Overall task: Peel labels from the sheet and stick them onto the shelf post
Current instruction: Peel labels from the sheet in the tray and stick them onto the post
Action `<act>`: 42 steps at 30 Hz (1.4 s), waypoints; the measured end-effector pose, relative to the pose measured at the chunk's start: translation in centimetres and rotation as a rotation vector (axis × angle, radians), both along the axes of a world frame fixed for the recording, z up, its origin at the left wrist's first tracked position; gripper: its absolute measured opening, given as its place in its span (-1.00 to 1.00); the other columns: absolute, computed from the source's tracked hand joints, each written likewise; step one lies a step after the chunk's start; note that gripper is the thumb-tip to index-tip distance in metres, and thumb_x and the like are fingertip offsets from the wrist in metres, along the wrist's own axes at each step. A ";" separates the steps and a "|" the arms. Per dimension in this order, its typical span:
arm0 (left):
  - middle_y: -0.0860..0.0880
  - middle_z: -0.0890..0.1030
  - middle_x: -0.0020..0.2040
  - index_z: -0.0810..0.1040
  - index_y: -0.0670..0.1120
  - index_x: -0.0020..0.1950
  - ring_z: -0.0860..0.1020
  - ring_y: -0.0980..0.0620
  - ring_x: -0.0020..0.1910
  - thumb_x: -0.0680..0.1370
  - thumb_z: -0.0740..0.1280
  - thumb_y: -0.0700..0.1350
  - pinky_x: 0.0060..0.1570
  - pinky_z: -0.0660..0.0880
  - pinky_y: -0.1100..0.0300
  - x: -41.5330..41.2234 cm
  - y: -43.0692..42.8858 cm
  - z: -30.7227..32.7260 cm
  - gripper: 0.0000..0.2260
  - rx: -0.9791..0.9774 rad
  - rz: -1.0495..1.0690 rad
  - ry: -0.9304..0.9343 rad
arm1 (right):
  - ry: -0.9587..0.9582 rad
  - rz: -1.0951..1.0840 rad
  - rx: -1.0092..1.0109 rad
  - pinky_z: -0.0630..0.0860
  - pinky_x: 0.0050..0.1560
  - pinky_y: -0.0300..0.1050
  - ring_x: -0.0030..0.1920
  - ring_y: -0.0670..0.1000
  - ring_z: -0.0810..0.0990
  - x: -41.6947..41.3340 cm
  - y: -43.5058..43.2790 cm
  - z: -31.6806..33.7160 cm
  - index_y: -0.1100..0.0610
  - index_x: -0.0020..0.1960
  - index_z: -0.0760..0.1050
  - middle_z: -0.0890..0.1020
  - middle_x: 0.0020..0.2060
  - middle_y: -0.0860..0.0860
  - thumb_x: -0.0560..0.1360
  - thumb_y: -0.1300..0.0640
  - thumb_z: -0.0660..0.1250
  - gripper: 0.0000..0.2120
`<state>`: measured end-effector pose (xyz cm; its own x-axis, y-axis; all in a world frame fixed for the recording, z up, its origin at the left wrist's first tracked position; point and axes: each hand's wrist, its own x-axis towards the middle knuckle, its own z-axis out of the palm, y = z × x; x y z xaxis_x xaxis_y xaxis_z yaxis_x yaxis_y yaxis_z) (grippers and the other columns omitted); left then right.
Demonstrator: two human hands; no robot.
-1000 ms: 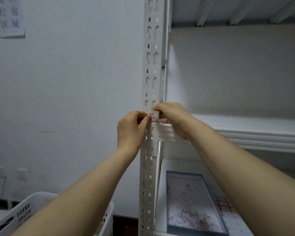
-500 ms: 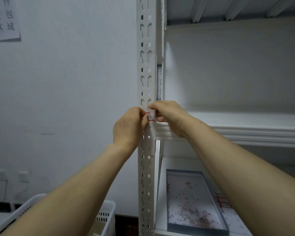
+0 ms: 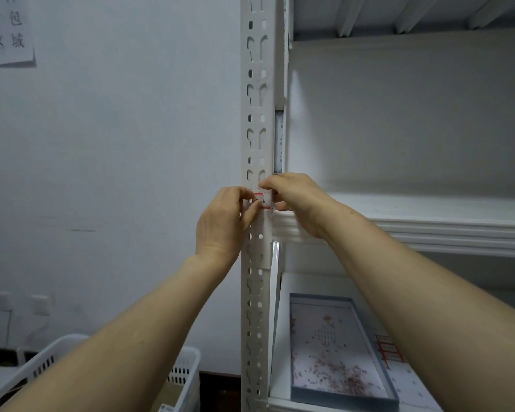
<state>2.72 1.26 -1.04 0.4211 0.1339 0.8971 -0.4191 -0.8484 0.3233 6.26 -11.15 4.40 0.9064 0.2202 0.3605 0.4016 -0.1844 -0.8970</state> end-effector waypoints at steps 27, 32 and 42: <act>0.04 0.45 -0.03 0.40 -0.09 0.03 0.41 0.02 -0.12 0.63 0.12 -0.04 -0.15 0.29 0.16 -1.2 0.0 -0.9 -0.85 -0.183 -0.043 0.144 | -0.013 0.019 -0.002 0.51 0.19 -0.01 0.03 0.07 0.63 -1.1 -0.1 -0.1 0.19 -0.04 0.59 0.67 0.00 0.14 0.47 0.16 0.27 -0.84; 0.06 0.49 -0.27 0.50 -0.10 -0.09 0.43 0.12 -0.30 0.62 0.19 -0.10 -0.27 0.37 0.25 -2.6 -1.8 -1.2 -0.85 -0.580 -0.452 0.300 | -0.332 -0.261 0.163 0.43 0.16 -0.27 0.07 -0.06 0.55 -3.4 -1.0 -3.0 0.20 0.22 0.51 0.59 0.12 0.07 0.51 0.30 0.22 -0.71; 0.00 0.25 -0.42 0.49 -0.14 -0.20 0.20 0.11 -0.52 0.60 0.14 -0.22 -0.53 0.20 0.29 -3.3 -7.2 -4.8 -0.78 -1.016 -0.966 0.819 | -0.058 0.007 0.293 0.57 -0.16 -0.28 -0.19 -0.06 0.61 -5.8 -7.5 -10.4 0.16 -0.03 0.57 0.62 -0.20 0.05 0.45 0.43 0.32 -0.78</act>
